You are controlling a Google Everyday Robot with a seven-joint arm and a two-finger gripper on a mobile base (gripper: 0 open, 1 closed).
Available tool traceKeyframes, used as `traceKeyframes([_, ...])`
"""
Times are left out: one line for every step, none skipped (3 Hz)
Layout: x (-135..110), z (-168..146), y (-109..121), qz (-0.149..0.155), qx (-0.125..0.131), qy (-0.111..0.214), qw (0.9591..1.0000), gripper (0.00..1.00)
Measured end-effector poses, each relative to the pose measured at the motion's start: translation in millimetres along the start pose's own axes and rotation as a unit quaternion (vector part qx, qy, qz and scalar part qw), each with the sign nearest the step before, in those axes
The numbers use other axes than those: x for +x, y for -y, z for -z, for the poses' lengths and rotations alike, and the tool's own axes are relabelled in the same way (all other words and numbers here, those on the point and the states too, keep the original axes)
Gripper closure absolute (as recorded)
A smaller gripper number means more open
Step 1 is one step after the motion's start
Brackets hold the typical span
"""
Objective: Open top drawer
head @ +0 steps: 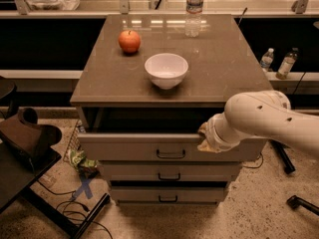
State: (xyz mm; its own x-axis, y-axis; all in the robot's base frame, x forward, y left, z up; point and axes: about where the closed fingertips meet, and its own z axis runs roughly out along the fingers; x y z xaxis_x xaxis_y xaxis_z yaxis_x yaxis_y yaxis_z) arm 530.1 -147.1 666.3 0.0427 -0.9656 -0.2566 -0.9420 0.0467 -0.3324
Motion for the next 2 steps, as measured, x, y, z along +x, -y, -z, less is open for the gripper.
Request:
traceKeyframes([15.2,22.6,-14.9,-0.017,-0.015,-0.038,0.9990,0.99])
traceKeyframes([15.2,22.6,-14.9,-0.017,-0.015,-0.038,0.9990,1.00])
